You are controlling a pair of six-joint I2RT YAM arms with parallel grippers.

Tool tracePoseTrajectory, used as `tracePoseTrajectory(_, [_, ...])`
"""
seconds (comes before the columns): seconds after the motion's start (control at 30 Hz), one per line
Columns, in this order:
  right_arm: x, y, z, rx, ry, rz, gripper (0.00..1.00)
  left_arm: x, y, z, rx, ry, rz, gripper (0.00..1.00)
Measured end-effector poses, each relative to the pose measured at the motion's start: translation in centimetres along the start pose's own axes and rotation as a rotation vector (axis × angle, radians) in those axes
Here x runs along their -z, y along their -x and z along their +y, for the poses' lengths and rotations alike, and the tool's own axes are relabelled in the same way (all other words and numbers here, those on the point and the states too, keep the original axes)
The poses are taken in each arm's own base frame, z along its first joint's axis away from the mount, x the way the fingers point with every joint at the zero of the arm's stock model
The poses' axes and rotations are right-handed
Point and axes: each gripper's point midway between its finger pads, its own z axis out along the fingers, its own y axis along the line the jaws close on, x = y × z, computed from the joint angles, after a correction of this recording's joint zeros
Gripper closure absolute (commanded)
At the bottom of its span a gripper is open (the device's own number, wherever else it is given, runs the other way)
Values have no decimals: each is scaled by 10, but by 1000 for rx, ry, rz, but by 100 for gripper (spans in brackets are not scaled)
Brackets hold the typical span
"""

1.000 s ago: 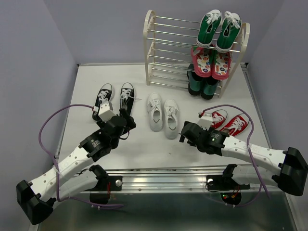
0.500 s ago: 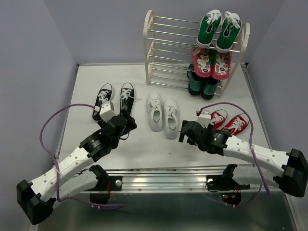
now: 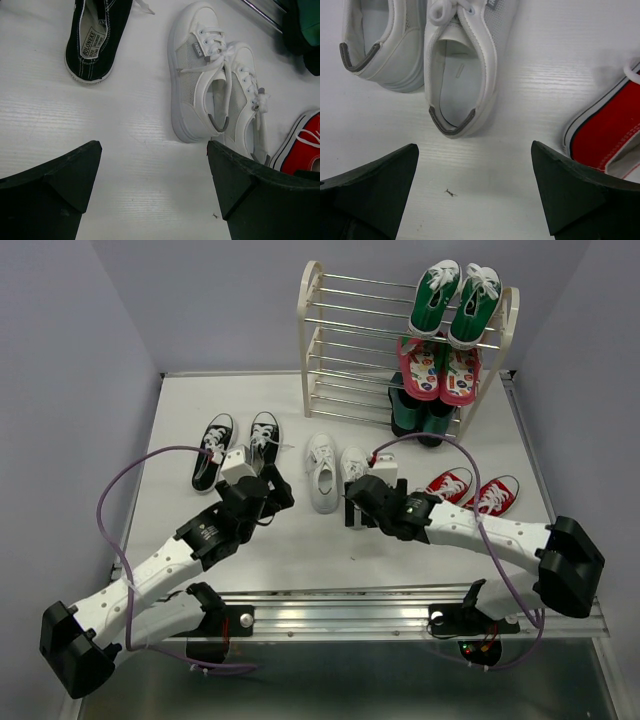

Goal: Place and organize the shoes onto the shoe shelf

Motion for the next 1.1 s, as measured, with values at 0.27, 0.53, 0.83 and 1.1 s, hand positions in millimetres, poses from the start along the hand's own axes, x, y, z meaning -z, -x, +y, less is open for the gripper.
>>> tracePoseTrajectory(0.27, [-27,-16,15,21,-28,59,0,-3,0,-4,-12,-16,3,1])
tracePoseTrajectory(0.53, [-50,-15,13,-69,-71,44,2,-4,0,-4,-17,-26,-4,1])
tracePoseTrajectory(0.83, [-60,-14,16,-94,-73,30,39,-6,-2,-4,-16,-32,-4,1])
tracePoseTrajectory(1.1, [-61,-10,13,-87,-92,7,99,-7,-4,-5,-18,-39,0,1])
